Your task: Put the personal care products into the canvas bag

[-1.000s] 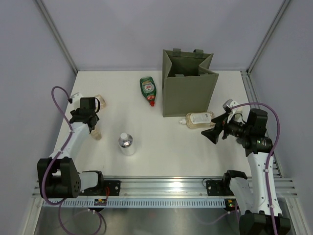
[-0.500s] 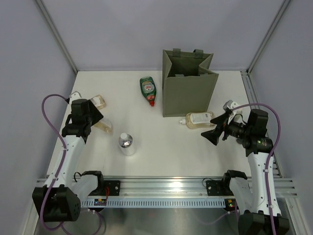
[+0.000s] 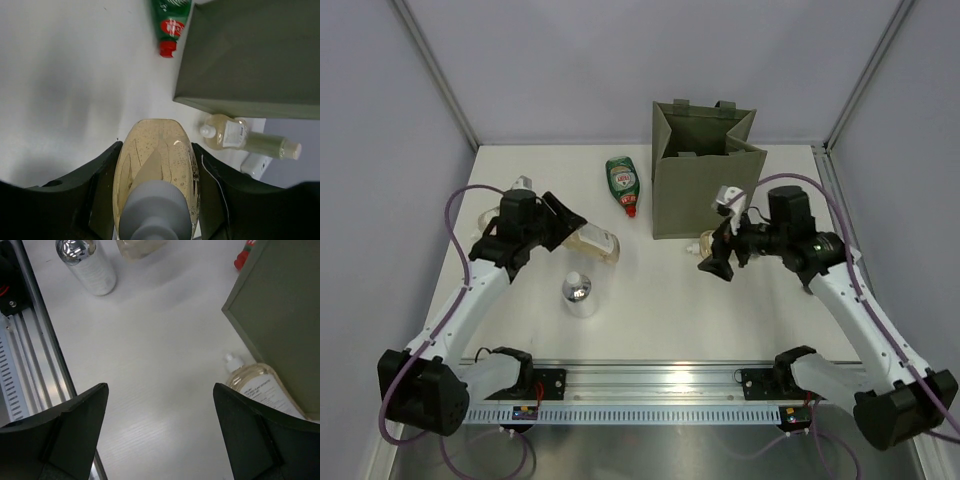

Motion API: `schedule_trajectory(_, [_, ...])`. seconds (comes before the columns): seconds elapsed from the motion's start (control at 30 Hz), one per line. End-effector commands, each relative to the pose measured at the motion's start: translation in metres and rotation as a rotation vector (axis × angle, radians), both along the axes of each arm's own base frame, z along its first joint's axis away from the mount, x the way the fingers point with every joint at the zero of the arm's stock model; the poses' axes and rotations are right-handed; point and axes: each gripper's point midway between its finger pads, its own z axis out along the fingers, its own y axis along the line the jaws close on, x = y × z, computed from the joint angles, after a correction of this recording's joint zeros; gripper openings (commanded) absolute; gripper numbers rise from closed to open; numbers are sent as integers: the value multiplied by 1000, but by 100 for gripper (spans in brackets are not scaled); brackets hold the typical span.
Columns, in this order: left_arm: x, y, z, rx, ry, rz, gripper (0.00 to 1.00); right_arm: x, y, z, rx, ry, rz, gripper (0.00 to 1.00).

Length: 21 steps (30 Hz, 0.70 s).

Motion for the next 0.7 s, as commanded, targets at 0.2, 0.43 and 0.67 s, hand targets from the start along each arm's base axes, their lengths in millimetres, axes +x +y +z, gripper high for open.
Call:
schedule_trajectory(0.2, [18,-69,65,-336,-22,19,0,47,98,44,-194,-260,-74,98])
schedule_trajectory(0.43, [16,-96,60,-433,86,-10,0,20,168,30,-162,-241,-12,100])
schedule_trajectory(0.67, [5,-108,63,-517,137,-22,0,34,180,-7,-275,-354,-118,99])
